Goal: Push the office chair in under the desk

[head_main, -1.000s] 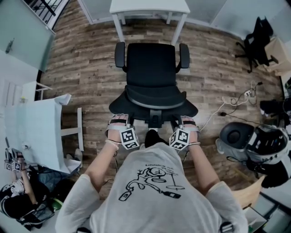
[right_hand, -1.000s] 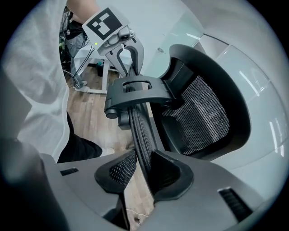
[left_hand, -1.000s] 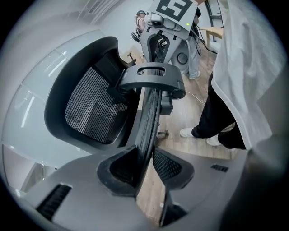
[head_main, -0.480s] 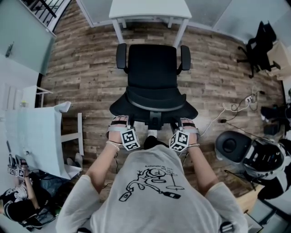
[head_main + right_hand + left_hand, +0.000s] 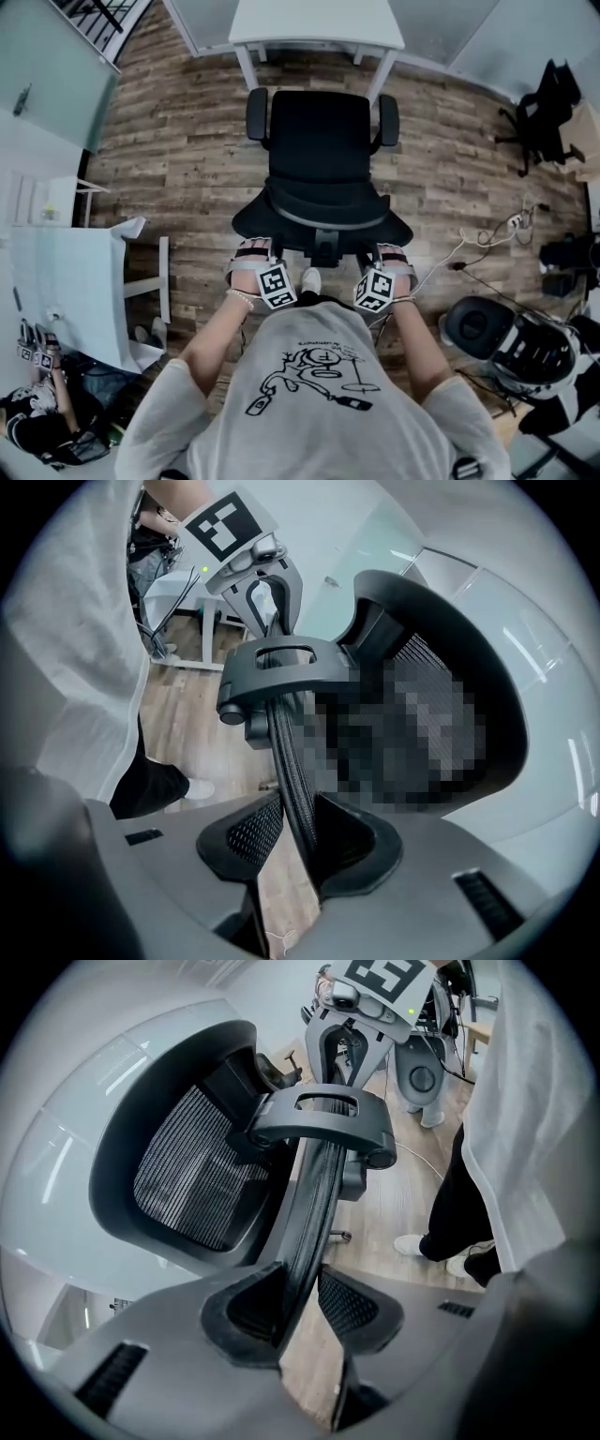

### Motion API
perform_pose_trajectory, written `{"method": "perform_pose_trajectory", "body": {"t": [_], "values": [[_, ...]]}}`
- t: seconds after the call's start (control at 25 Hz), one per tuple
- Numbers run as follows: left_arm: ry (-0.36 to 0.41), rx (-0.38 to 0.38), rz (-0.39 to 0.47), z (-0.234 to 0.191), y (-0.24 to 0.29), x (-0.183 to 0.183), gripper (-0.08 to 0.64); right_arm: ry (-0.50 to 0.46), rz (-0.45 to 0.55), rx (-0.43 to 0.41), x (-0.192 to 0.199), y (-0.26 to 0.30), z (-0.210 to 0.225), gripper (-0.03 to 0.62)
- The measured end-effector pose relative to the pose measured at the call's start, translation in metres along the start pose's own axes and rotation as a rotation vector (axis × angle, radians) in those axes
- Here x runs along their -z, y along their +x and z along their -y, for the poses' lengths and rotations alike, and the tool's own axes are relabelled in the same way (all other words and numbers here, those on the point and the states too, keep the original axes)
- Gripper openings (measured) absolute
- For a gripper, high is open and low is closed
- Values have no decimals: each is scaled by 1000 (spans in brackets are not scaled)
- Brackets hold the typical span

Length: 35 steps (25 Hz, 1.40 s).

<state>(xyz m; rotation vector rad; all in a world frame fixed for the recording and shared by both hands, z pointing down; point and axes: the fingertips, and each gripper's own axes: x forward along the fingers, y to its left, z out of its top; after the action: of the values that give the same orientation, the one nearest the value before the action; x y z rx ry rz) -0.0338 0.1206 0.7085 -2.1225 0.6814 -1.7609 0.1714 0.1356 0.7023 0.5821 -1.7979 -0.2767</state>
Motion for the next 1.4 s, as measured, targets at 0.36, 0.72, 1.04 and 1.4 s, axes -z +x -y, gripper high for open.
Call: {"method": "perform_pose_trajectory", "body": {"t": [0.36, 0.72, 1.04, 1.4], "values": [[-51, -5, -15, -26, 23, -22, 118, -45, 3, -16, 17, 23, 39, 137], [-66, 0, -24, -45, 32, -33, 120, -47, 7, -33, 21, 33, 65, 138], [-40, -15, 3, -74, 46, -33, 123, -16, -25, -66, 15, 48, 92, 137], [-44, -16, 6, -112, 68, -23, 126, 12, -41, -82, -2, 71, 120, 137]]}}
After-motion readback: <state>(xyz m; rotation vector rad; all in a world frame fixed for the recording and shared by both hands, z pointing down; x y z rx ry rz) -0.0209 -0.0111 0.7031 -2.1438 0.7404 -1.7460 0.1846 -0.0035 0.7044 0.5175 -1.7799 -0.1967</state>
